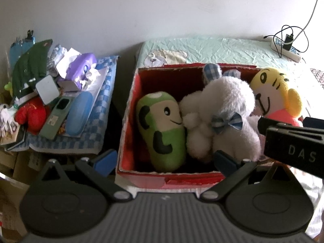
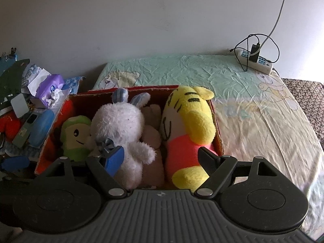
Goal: Organize objects
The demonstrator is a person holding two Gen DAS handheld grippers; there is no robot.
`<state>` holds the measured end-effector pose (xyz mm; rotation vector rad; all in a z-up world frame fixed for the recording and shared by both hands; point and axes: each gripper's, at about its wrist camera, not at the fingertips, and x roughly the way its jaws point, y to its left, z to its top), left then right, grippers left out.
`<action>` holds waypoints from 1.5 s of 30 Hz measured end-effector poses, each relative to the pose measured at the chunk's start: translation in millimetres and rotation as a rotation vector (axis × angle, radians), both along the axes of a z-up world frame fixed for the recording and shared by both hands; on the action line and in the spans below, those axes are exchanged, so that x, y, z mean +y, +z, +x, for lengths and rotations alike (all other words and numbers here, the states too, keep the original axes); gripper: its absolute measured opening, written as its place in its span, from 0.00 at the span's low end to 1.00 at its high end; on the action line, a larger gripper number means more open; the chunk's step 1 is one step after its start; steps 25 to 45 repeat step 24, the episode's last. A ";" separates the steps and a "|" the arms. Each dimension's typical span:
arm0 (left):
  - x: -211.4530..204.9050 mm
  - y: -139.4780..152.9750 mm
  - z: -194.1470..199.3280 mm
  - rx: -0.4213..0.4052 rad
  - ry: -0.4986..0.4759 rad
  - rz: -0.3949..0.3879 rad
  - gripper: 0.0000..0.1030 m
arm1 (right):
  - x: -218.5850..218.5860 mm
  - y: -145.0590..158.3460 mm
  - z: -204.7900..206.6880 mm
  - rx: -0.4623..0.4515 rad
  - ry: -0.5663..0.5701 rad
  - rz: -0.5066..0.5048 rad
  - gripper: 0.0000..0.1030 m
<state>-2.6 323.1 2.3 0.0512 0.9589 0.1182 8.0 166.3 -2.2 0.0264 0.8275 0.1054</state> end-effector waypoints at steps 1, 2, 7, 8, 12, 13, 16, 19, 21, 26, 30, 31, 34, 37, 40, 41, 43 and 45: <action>-0.7 0.3 0.5 -0.001 0.000 -0.002 0.99 | -0.5 0.2 0.3 -0.002 0.000 -0.002 0.79; -0.9 0.4 1.0 0.000 0.000 -0.006 0.99 | -1.0 0.5 0.8 -0.004 0.001 -0.001 0.79; -5.3 0.7 3.5 -0.006 0.004 0.012 0.99 | -4.6 3.3 1.5 -0.020 0.006 -0.002 0.80; -5.6 0.8 4.3 -0.006 0.007 0.009 0.99 | -5.0 3.1 2.3 -0.021 0.007 -0.009 0.79; -7.8 1.4 7.7 -0.010 0.011 0.017 0.99 | -9.4 2.0 6.7 -0.018 -0.003 -0.011 0.79; -8.3 2.0 9.0 -0.012 0.009 0.018 0.99 | -10.6 2.1 7.3 -0.017 -0.005 -0.006 0.79; -10.4 4.0 11.8 -0.017 0.006 0.014 0.98 | -12.7 2.4 8.4 -0.017 -0.007 -0.005 0.79; -12.7 4.0 12.9 -0.024 0.002 0.018 0.98 | -14.2 2.4 10.2 -0.019 -0.004 -0.005 0.79; -13.5 4.0 13.5 -0.027 -0.001 0.014 0.97 | -14.5 2.0 11.8 -0.017 -0.003 -0.003 0.79; -14.6 3.8 15.0 -0.030 0.001 0.017 0.95 | -14.8 2.2 14.2 -0.016 0.000 -0.001 0.79; -14.6 3.8 15.0 -0.030 0.001 0.017 0.95 | -14.8 2.2 14.2 -0.016 0.000 -0.001 0.79; -14.6 3.8 15.0 -0.030 0.001 0.017 0.95 | -14.8 2.2 14.2 -0.016 0.000 -0.001 0.79; -14.6 3.8 15.0 -0.030 0.001 0.017 0.95 | -14.8 2.2 14.2 -0.016 0.000 -0.001 0.79; -14.6 3.8 15.0 -0.030 0.001 0.017 0.95 | -14.8 2.2 14.2 -0.016 0.000 -0.001 0.79; -14.6 3.8 15.0 -0.030 0.001 0.017 0.95 | -14.8 2.2 14.2 -0.016 0.000 -0.001 0.79; -14.6 3.8 15.0 -0.030 0.001 0.017 0.95 | -14.8 2.2 14.2 -0.016 0.000 -0.001 0.79; -14.6 3.8 15.0 -0.030 0.001 0.017 0.95 | -14.8 2.2 14.2 -0.016 0.000 -0.001 0.79; -14.6 3.8 15.0 -0.030 0.001 0.017 0.95 | -14.8 2.2 14.2 -0.016 0.000 -0.001 0.79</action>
